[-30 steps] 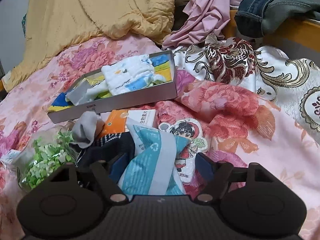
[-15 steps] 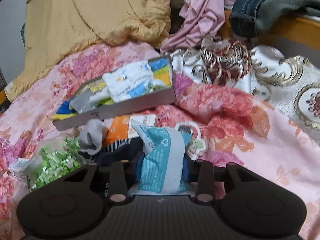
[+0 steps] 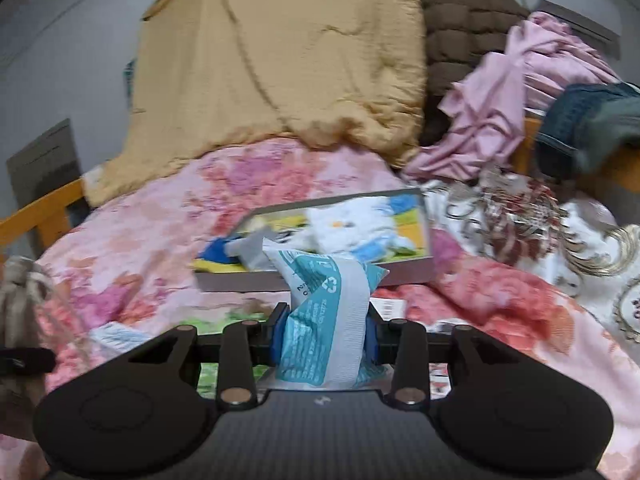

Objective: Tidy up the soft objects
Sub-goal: 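Lift the burlap pouch and blue wipe pack and carry both toward the tray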

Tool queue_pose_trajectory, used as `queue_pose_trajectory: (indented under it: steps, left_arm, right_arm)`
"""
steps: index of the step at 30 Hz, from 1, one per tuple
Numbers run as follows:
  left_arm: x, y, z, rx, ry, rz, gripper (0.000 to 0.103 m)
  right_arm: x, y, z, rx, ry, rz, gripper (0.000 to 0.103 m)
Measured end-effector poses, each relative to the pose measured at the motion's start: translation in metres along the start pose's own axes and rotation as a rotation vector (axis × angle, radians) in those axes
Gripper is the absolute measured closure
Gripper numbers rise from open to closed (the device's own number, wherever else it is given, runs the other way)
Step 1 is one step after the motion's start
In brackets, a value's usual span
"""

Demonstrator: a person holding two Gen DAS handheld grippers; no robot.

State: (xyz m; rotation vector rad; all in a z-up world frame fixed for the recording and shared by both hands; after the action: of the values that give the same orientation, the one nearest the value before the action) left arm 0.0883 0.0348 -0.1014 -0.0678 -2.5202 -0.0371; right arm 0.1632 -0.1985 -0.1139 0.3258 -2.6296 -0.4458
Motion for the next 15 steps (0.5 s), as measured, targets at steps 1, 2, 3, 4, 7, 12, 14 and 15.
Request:
queue_pose_trajectory:
  steps: [1,2,3,4,7,12,14,15]
  left_arm:
    - [-0.001,-0.001,0.003,0.0,0.008,-0.002,0.081]
    - [-0.002,-0.001,0.005,-0.008,0.016,-0.01,0.081]
    - [-0.003,-0.002,0.007,-0.012,0.023,-0.012,0.081]
    - [-0.005,-0.002,0.009,-0.013,0.028,-0.012,0.081]
    - [-0.01,-0.006,0.012,-0.02,0.037,-0.012,0.081]
    - [-0.017,-0.017,0.013,-0.032,0.035,0.013,0.081]
    - [-0.022,-0.021,0.012,-0.035,0.033,0.024,0.081]
    - [-0.024,-0.023,0.011,-0.037,0.03,0.027,0.081]
  right_arm:
    - [0.002,0.007,0.001,0.01,0.005,-0.014,0.062]
    - [0.005,0.014,0.003,0.022,0.009,-0.03,0.062]
    - [0.007,0.02,0.005,0.029,0.014,-0.04,0.062]
    - [0.011,0.025,0.008,0.03,0.021,-0.052,0.062]
    - [0.023,0.042,0.012,0.041,0.036,-0.086,0.062]
    - [0.043,0.053,0.027,0.048,0.067,-0.096,0.062]
    - [0.047,0.057,0.029,0.054,0.075,-0.098,0.062]
    - [0.049,0.059,0.029,0.058,0.073,-0.098,0.062]
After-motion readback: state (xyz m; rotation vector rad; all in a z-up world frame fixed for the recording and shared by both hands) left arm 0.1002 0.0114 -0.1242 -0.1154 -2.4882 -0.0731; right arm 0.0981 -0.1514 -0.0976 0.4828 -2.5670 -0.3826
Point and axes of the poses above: each gripper's, at about its wrist camera, not at the fingertips, and x roughly against the way its jaws point, y to its left, z to its underside, the point moved 6 cm from there along -x, roughly the way its jaws point, and after that the axes turned 14 degrees about -x, right-handed, at the moved point
